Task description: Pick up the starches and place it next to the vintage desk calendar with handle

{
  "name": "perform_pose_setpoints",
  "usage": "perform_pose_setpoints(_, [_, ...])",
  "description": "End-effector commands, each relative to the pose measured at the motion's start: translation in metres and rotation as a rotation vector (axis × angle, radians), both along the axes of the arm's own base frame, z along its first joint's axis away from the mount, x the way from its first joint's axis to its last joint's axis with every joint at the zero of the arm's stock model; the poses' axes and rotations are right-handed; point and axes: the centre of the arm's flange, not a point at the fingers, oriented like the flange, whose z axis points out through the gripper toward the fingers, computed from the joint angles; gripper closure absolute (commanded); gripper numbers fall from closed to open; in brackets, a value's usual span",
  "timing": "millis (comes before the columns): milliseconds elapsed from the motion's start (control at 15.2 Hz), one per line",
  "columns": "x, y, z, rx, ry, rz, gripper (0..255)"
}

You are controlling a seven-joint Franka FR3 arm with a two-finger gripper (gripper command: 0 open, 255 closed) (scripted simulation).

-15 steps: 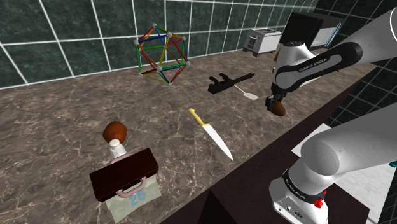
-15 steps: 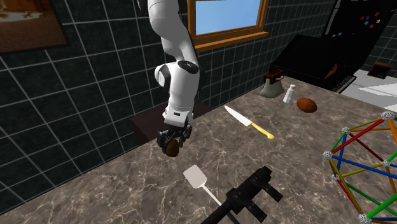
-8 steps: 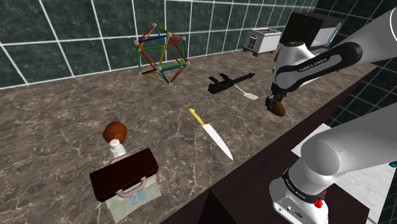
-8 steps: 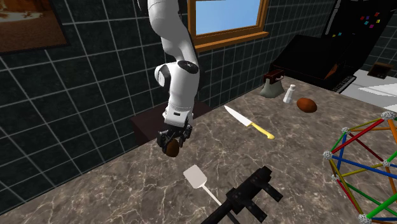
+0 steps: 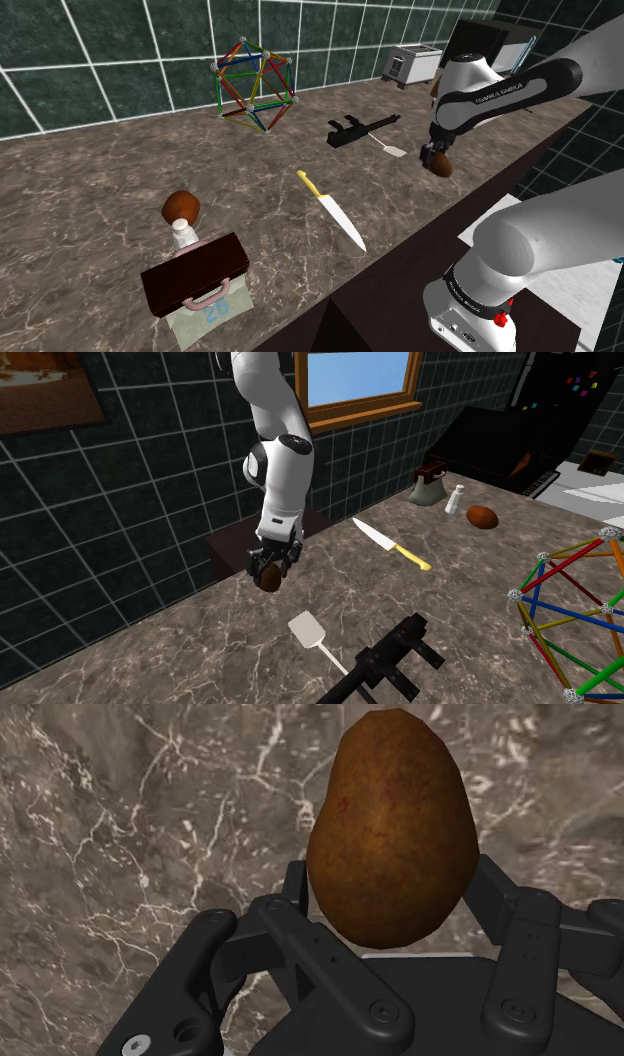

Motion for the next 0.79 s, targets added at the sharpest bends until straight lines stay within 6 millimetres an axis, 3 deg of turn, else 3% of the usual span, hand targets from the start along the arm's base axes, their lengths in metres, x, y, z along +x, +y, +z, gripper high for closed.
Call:
perform_pose_setpoints(0, [-0.001, 0.0, 0.011, 0.0, 0.001, 0.0, 255])
perform_pose_setpoints(726, [-0.001, 0.0, 0.069, 0.0, 0.001, 0.0, 255])
